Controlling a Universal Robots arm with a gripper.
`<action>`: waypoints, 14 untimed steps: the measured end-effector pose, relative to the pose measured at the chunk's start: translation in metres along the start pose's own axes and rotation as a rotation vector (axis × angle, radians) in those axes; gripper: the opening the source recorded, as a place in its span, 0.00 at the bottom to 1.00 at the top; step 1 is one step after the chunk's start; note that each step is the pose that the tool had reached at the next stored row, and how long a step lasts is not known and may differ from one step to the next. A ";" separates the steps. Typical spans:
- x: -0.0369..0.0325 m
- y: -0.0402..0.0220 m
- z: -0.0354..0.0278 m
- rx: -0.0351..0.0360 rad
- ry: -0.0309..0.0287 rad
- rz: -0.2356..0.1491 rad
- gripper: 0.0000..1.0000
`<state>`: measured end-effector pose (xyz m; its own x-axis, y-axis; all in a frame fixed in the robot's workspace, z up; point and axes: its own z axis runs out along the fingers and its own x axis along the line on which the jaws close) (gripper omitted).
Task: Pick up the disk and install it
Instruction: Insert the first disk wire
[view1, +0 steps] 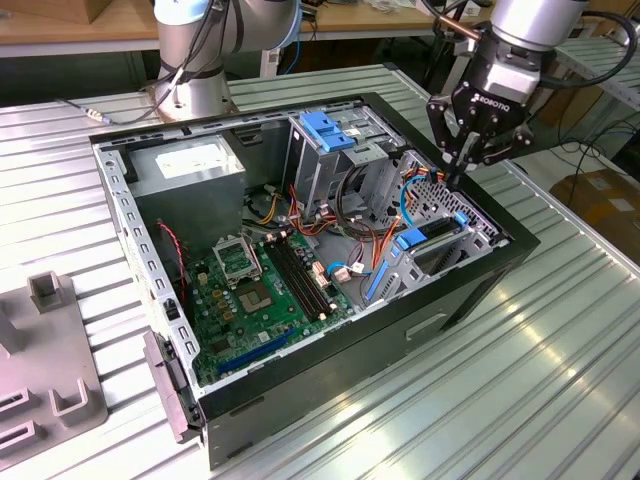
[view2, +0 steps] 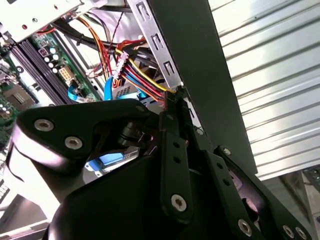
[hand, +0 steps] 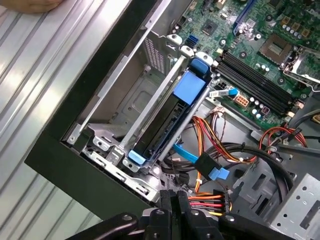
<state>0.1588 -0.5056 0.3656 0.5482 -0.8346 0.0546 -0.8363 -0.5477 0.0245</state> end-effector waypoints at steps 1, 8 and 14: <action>0.0000 0.0000 0.0003 -0.0007 -0.0004 0.013 0.17; -0.0003 0.0000 0.0031 -0.0065 -0.0020 0.111 0.17; -0.0007 0.0007 0.0044 -0.0106 -0.0033 0.180 0.17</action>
<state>0.1579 -0.5056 0.3612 0.3897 -0.9192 0.0558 -0.9209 -0.3889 0.0252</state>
